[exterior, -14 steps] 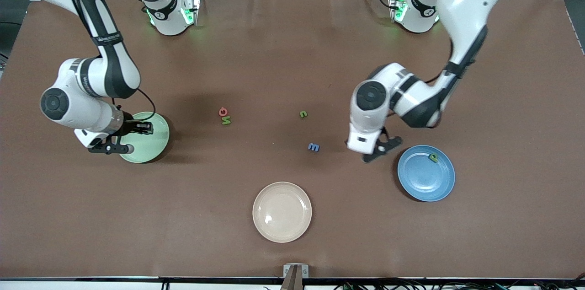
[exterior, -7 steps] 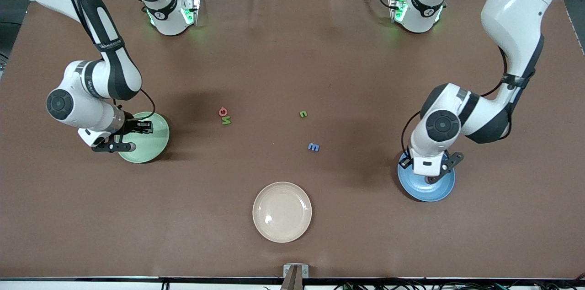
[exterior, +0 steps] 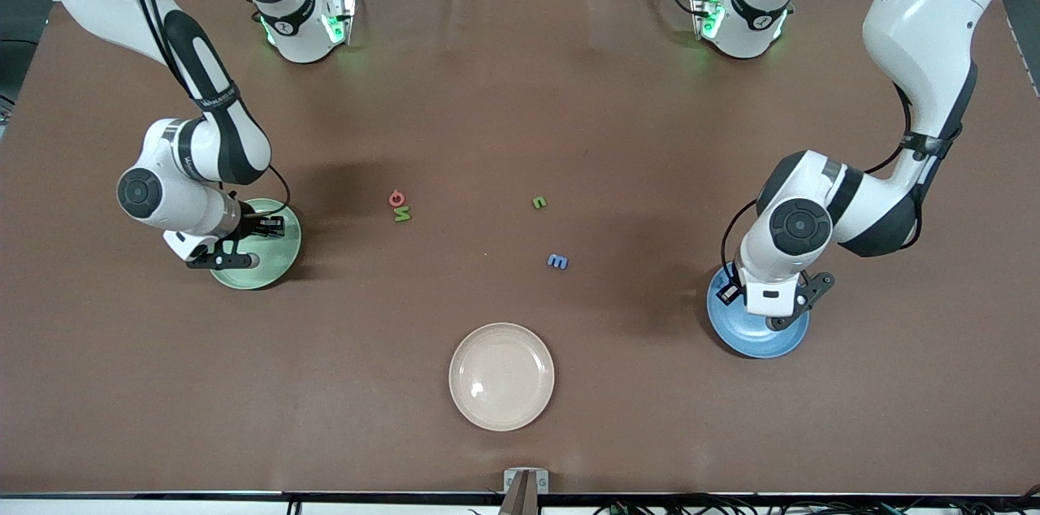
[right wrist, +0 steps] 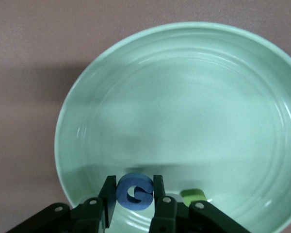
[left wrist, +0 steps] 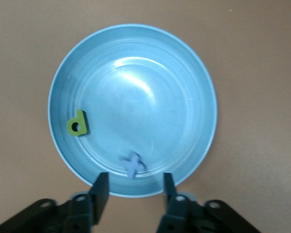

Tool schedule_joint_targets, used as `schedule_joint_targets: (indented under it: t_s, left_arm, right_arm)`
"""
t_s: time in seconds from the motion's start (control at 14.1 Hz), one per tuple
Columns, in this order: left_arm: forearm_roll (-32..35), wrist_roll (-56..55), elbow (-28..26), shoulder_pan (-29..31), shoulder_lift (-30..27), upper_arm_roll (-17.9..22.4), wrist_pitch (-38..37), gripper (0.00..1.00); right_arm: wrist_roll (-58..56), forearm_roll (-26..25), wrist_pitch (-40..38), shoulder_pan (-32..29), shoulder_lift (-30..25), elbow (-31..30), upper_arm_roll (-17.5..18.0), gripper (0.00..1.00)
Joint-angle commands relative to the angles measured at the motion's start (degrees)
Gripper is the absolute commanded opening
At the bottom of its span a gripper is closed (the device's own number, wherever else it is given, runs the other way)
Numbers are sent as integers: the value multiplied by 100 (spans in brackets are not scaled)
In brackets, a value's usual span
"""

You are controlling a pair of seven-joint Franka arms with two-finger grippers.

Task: Sort upper and lower case letters into plates
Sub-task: 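Drop x on the blue plate while the right gripper drops G on green plate, then grasp blue e with the left gripper while the right gripper reaches green N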

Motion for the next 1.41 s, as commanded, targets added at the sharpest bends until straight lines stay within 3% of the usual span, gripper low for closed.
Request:
schedule_joint_targets:
  t_s: [0.0,0.21,0.28,0.42,0.64,0.85,1.06,1.2,1.34]
  left_arm:
    - [-40,-163,5,-23,-142,-208,-62,100]
    - [-286,-514,198,-285,-28,-402,-53,100]
    - [-286,-619,251,-531,-1,-403,-44,100]
    - [-295,-796,426,-892,156,-403,-27,99]
    - [-286,-998,724,-1542,508,-368,8,95]
    - [-260,-1820,1339,-2069,1043,-306,8,92]
    - [-312,-2893,1849,-2886,1395,280,61,89]
    - [-330,-3553,1930,-3213,1536,546,314,87]
    - [-339,-3941,1930,-3223,1659,546,456,85]
  right_arm:
    - [-64,-54,115,-53,9,-66,46,16]
    - [-64,-54,115,-45,18,-66,46,22]
    - [-64,-54,115,-36,27,-66,46,30]
    - [-64,-54,80,-27,10,-31,46,74]
    - [6,-54,18,-9,-8,101,54,98]
    - [24,-54,-340,174,-96,433,55,100]
    - [42,-54,-1027,561,-78,1163,55,100]
    - [42,-54,-1255,833,-70,1305,63,100]
    - [50,-19,-1213,1210,-61,1314,63,100]
